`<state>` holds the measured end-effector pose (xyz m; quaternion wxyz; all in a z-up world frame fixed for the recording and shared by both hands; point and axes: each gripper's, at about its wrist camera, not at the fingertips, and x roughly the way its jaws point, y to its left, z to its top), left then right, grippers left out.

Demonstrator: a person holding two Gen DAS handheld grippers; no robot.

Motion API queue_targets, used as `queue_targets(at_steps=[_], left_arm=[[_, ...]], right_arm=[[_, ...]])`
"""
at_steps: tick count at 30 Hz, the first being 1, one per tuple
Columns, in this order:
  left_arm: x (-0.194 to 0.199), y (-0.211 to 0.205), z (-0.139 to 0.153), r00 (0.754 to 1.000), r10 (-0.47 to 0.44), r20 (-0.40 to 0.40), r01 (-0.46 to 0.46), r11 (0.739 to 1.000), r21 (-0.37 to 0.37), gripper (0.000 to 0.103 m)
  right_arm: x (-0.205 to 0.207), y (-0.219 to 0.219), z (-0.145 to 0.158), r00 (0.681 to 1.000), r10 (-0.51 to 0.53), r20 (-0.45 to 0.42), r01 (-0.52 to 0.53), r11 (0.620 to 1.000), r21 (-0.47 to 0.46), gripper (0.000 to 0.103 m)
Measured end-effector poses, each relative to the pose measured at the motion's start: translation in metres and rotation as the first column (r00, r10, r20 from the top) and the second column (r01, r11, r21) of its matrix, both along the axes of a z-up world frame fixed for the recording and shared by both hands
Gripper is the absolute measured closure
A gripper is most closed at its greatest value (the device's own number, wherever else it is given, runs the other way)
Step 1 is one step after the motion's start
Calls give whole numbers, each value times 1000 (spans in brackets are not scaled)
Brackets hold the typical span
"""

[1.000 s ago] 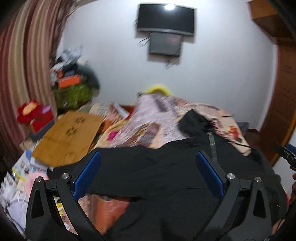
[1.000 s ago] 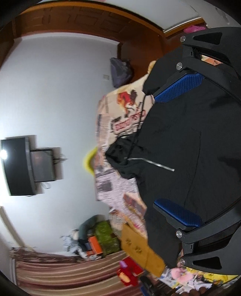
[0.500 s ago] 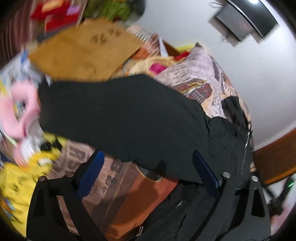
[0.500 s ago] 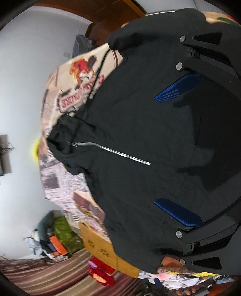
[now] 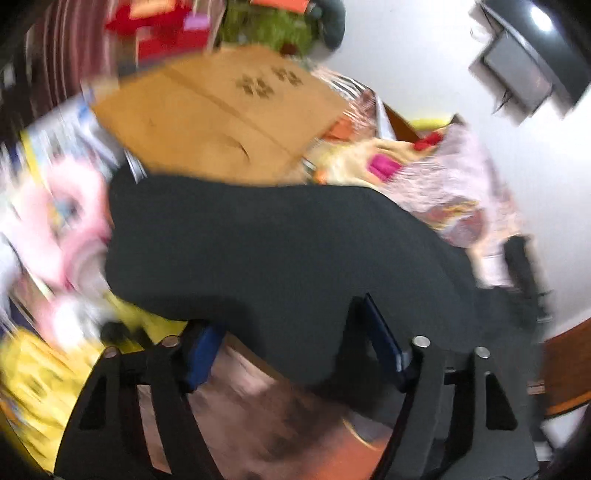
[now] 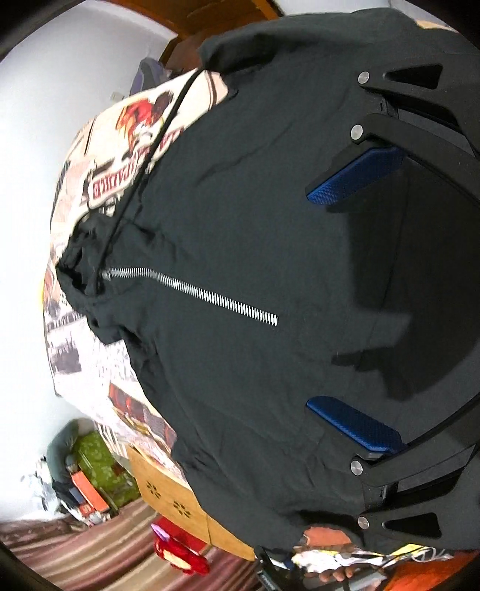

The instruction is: Fold large clothes

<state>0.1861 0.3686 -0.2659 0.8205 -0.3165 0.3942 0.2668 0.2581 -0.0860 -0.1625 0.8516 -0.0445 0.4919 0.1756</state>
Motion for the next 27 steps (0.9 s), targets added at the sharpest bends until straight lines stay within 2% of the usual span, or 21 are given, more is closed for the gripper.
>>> queue_targets(at_steps=[2, 3, 4, 8, 13, 17, 20, 24, 27], left_arm=[[12, 2, 4, 1000, -7, -21, 8, 1000, 30, 65], [15, 3, 6, 1000, -14, -28, 15, 999, 38, 87], [19, 2, 12, 999, -31, -41, 33, 998, 53, 91], [34, -19, 48, 995, -89, -33, 94, 979, 180, 95], [49, -62, 111, 975, -214, 58, 184, 927, 328, 97], [64, -113, 154, 930, -351, 112, 279, 869, 409, 98], [79, -156, 171, 892, -437, 113, 344, 821, 455, 98], [101, -212, 172, 836, -541, 96, 444, 768, 461, 98], [118, -254, 159, 791, -611, 29, 531, 710, 463, 98]], right_arm=[[-1, -9, 4, 1000, -22, 17, 22, 1000, -9, 0], [-2, -17, 8, 999, -35, 27, 36, 999, -19, 0], [-2, -24, 10, 998, -45, 36, 46, 999, -28, 0], [-4, -56, 22, 993, -94, 75, 101, 991, -84, 0], [-6, -106, 36, 974, -176, 139, 197, 969, -148, 0], [-6, -144, 39, 957, -265, 115, 279, 953, -122, 0], [-12, -160, 40, 949, -301, 96, 309, 949, -69, 0], [-21, -168, 44, 945, -312, 99, 316, 948, -33, 0], [-29, -164, 47, 950, -283, 131, 291, 955, -48, 0]])
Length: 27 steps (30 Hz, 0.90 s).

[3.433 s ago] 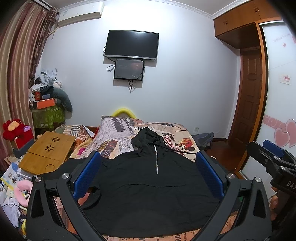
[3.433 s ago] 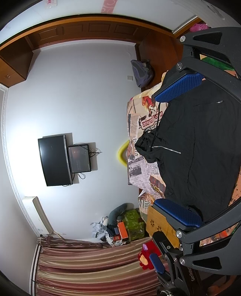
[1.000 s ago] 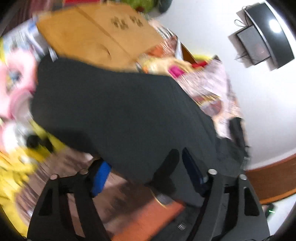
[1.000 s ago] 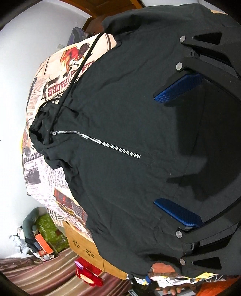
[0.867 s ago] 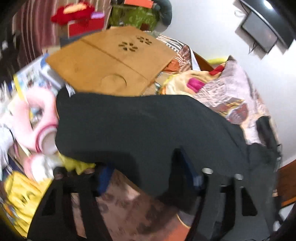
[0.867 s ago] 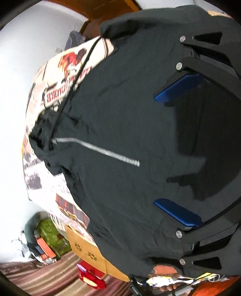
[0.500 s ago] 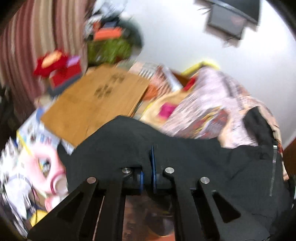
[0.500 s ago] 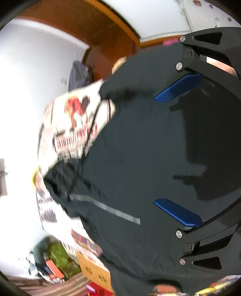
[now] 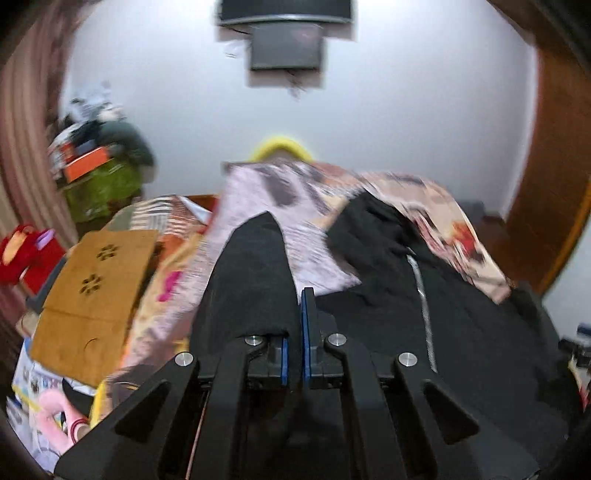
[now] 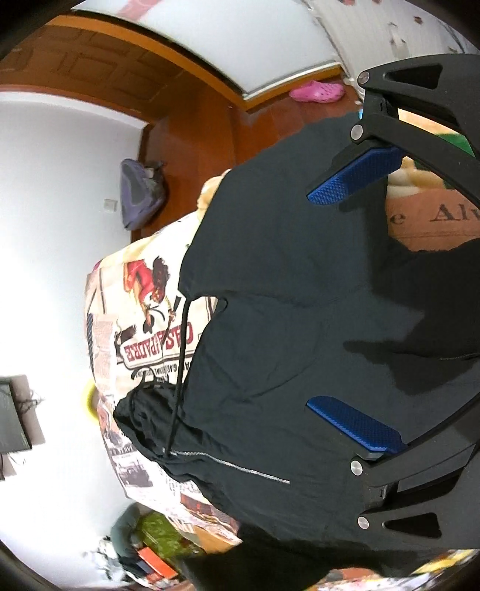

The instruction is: Fold large clothes

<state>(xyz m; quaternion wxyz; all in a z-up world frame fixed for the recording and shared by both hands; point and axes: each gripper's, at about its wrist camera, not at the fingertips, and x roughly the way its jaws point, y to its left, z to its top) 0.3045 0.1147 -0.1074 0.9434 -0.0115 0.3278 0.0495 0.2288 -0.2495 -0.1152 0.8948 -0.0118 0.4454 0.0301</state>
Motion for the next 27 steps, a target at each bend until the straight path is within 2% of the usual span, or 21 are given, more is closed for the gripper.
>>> queue_targets(at_steps=[2, 6, 10, 14, 16, 17, 19, 21, 24, 27], left_arm=[[9, -29, -14, 998, -54, -38, 55, 998, 31, 98], [15, -68, -48, 983, -134, -124, 136, 991, 10, 98], [19, -105, -87, 952, -198, -233, 192, 980, -52, 97], [15, -133, -115, 922, -235, -308, 240, 970, -23, 96], [11, -141, -125, 903, -253, -348, 265, 964, -14, 89], [9, -143, -128, 895, -257, -364, 274, 962, -7, 85], [3, -140, -128, 881, -282, -381, 290, 956, -36, 67], [-5, -136, -124, 872, -303, -384, 297, 952, -76, 54], [-17, -127, -109, 871, -326, -367, 313, 945, -95, 53], [-31, -114, -88, 882, -332, -334, 319, 943, -94, 53]], right_arm=[[-5, 5, 1, 999, 35, 5, -35, 999, -2, 0], [-9, 14, -2, 996, 91, -1, -91, 996, 19, 0], [-13, 25, -5, 992, 123, -6, -123, 992, 25, 0], [-18, 35, -5, 991, 137, 1, -137, 991, 12, 0], [-21, 40, -4, 989, 149, 7, -149, 989, 8, 0], [-22, 43, -3, 988, 154, 8, -154, 988, 8, 0], [-24, 49, -2, 986, 166, 5, -166, 986, 5, 0], [-26, 56, 0, 984, 180, 6, -180, 984, -2, 0], [-29, 69, 5, 979, 201, 13, -201, 980, -10, 0], [-32, 85, 12, 973, 227, 30, -227, 974, -13, 0]])
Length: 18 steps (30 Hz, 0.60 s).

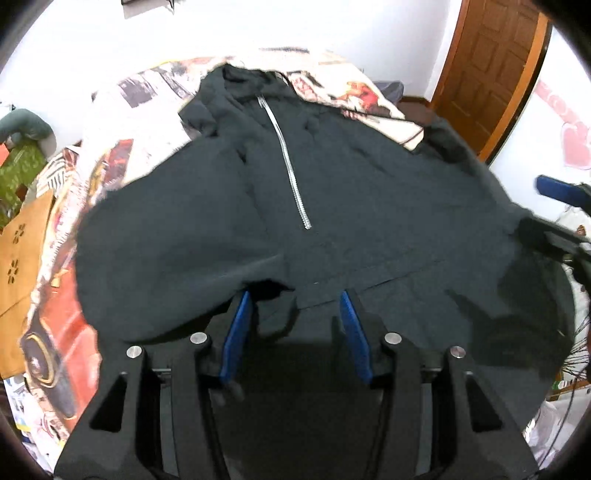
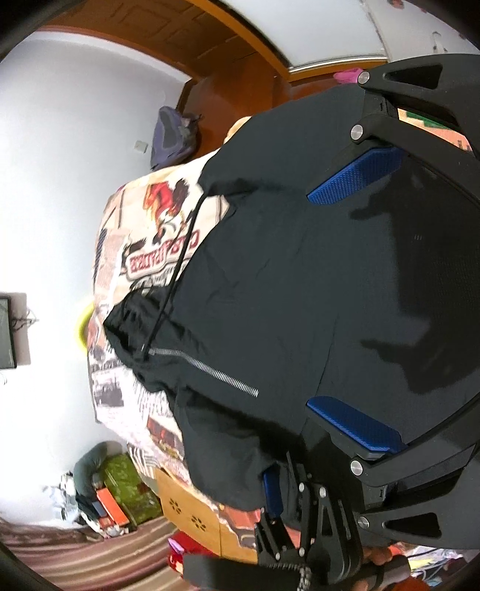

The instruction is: Fold large clothes

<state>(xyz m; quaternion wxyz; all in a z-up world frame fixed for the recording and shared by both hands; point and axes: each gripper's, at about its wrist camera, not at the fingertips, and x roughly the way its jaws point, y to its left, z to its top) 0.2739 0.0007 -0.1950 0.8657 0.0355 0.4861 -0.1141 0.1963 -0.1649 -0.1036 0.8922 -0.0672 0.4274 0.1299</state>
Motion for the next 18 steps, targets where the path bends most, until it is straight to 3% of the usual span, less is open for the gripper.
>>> queue_targets(at_steps=[3, 10, 18], left_arm=[[-13, 23, 25, 996, 56, 68, -57, 998, 5, 40], [-34, 104, 66, 958, 215, 187, -226, 973, 39, 39], [-53, 184, 59, 915, 350, 202, -367, 929, 52, 36]], right_arm=[[-2, 17, 8, 999, 28, 20, -28, 1000, 4, 0], [-2, 68, 18, 992, 112, 54, -113, 994, 5, 0], [10, 153, 12, 961, 273, 54, -271, 962, -39, 0]])
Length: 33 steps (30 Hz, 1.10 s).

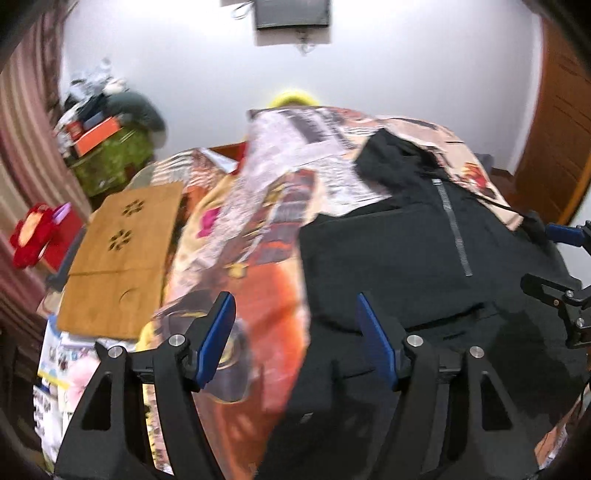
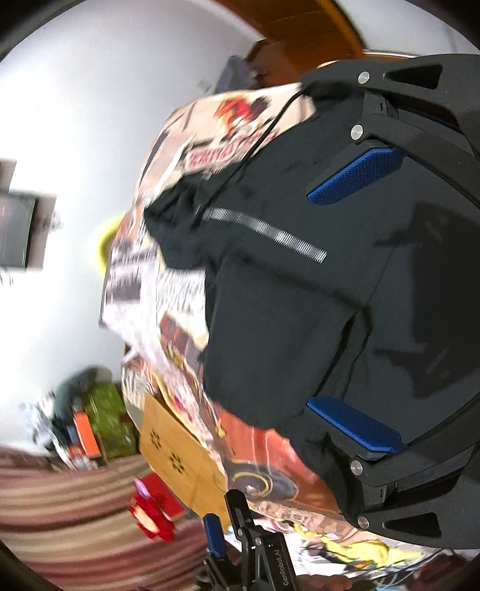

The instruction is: Fold large clothes

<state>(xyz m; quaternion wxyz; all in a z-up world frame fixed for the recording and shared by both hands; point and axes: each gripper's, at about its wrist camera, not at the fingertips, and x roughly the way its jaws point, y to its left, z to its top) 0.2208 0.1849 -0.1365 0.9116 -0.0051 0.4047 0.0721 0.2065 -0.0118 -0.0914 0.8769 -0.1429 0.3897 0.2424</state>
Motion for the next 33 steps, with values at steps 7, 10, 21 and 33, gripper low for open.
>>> queue_targets(at_steps=[7, 10, 21, 33], left_arm=[[-4, 46, -34, 996, 68, -58, -71, 996, -46, 36], [-2, 55, -48, 994, 78, -82, -81, 996, -35, 36], [4, 61, -71, 991, 71, -113, -74, 997, -23, 36], [8, 42, -69, 991, 57, -122, -64, 996, -56, 36]], right_arm=[[13, 78, -43, 991, 126, -47, -129, 990, -65, 1], [16, 107, -68, 983, 163, -80, -171, 979, -110, 2], [25, 164, -125, 973, 227, -51, -232, 931, -281, 52], [28, 99, -53, 993, 111, -44, -110, 993, 28, 86]])
